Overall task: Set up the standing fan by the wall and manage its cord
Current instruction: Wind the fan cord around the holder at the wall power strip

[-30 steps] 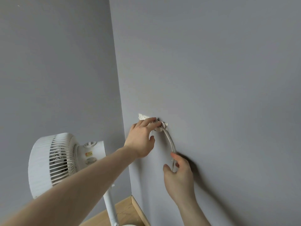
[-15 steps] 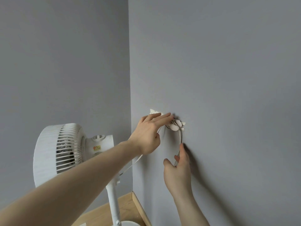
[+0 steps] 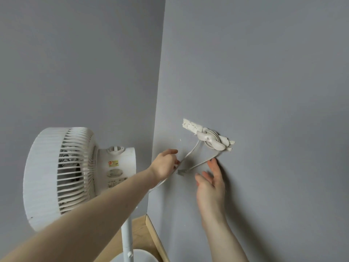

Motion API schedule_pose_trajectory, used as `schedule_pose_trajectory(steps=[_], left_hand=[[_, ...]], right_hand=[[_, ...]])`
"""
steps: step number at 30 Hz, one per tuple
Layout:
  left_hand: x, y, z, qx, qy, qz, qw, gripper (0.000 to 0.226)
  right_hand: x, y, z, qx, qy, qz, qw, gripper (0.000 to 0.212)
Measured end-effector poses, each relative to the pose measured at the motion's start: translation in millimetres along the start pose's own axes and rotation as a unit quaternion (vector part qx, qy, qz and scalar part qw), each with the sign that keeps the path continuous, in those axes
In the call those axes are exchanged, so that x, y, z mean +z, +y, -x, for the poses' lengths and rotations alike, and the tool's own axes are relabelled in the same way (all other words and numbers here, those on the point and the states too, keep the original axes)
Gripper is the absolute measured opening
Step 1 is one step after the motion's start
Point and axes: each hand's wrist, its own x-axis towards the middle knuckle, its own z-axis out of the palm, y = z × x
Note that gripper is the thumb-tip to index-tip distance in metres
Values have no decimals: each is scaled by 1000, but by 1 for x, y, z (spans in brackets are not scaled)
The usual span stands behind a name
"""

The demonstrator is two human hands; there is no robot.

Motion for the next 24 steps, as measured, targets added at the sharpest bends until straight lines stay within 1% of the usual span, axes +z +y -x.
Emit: schedule_pose_trajectory(steps=[2,4,5,8,11,13,19,24], left_hand=[[3,-6,-5,-16,-25,6,1000,50],[6,-8,-8,-24,-48,-11,999,63],[7,-9,-11,-23,-56,-16,998,62],[10,-10,-16,-11,-65,-20,998,45],[11,-11,-21,6,-70,-13,997,40],[11,-10,-23,-3,-79,10,997,41],[12,4,-29,-16,-78,67,995,44],[16,31,-28,22,-24,110,993,43]], right_hand=[[4,2,-4,1,-4,1,1000,65],[7,2,-7,0,-11,1,1000,66],[8,3,-10,-1,-12,1,1000,66],[12,5,-15,-1,-15,-3,1000,65],[15,4,-18,-2,-30,-4,1000,64],[16,3,-20,-2,-35,-1,999,65],[16,1,-22,4,-44,5,999,66],[10,-5,-19,3,-40,6,999,65]])
